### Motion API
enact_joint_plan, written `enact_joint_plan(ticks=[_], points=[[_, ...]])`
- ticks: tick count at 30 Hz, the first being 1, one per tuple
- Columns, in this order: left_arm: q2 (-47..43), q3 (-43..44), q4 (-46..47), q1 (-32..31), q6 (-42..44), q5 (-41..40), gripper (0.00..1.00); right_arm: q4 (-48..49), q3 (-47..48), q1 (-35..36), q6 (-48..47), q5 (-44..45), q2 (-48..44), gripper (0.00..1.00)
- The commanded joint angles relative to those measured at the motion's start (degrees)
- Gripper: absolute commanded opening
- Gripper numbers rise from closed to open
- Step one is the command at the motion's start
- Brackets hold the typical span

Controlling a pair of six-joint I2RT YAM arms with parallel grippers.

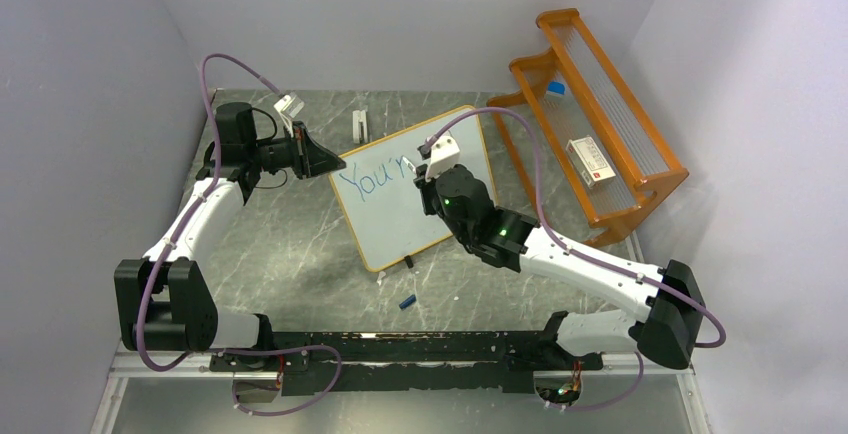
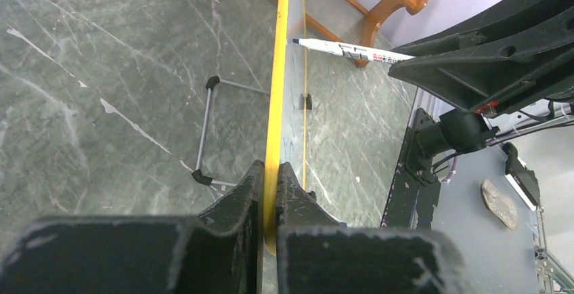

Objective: Write a sentence on the whiteboard

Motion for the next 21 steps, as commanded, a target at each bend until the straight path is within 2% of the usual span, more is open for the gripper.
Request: enact_joint_plan(ticks=[1,21], points=[[0.7,0.8,-0.5,0.8,3.1,0.1,0.05,0.1,1.6,-0.9,-0.1,0.6,0.4,0.00],[0.3,0.8,-0.9,0.8,3.4,-0.4,0.05,-2.9,-0.3,-1.0,1.9,-0.3,-4.5,0.00]])
